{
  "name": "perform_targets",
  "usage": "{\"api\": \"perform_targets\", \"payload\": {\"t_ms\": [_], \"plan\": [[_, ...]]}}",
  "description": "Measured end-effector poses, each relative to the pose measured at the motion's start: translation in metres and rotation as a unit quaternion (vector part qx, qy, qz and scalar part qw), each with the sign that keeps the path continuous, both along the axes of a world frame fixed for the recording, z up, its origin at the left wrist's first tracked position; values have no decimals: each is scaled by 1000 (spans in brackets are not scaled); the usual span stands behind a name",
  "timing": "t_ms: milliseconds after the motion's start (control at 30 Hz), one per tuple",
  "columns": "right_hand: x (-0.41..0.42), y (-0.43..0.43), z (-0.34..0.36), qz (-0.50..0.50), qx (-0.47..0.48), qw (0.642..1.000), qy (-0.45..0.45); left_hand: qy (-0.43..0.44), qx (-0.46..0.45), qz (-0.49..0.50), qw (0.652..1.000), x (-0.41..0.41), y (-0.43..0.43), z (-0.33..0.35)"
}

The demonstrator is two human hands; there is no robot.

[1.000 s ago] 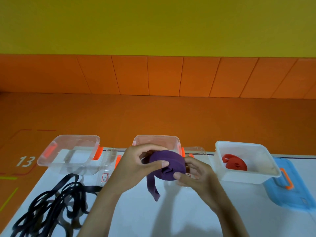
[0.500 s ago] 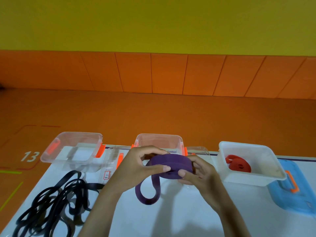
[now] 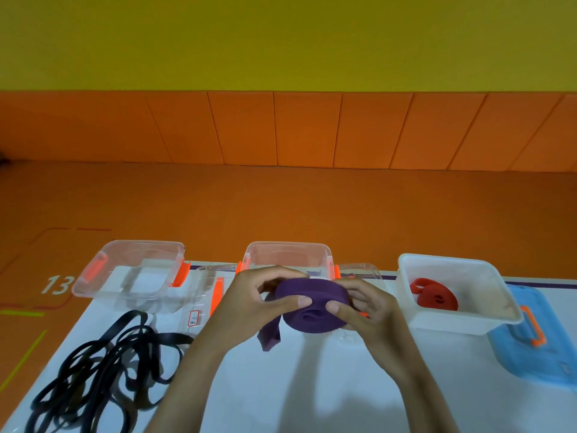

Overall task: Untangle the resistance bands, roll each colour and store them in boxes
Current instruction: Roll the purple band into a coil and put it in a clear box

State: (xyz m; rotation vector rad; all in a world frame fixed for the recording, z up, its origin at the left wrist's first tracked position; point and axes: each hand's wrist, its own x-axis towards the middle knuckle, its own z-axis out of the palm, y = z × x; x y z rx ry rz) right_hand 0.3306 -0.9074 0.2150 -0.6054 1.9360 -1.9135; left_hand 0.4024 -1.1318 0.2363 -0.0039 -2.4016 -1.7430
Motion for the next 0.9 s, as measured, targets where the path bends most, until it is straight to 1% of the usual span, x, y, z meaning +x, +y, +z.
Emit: {"api": "perform_targets", "payload": {"t_ms": [133,233,333,433,567,600,667,700,767,833,900], "plan": [[0,9,-4,-32,-28,998,-37,-2,45,3,999,0,-2,-3],[1,12,-6,-22,-28,999,-39,2,47,7,999,-1,-1,-6],[4,9,-5,-16,-28,999,-15,5,35,4,999,-2,4,-13],[7,8,-7,-49,-23,998,14,4,44,8,999,-1,10,-21],[11,11,-10,-79,-31,996,32,-21,22,-12,999,3,8,-39],[11,12,-10,-86,-33,995,32,-32,20,0,999,5,7,-47],[12,16,-10,-95,-34,994,38,-57,48,80,994,9,8,-67],[13,19,-10,-97,-33,994,45,-78,91,138,983,10,11,-77],[15,23,-9,-102,-32,993,55,-144,194,220,945,13,16,-99],[17,27,-9,-113,-33,992,55,-227,265,228,909,15,19,-124],[20,32,-10,-121,-21,991,59,-313,352,202,859,20,23,-146]]}}
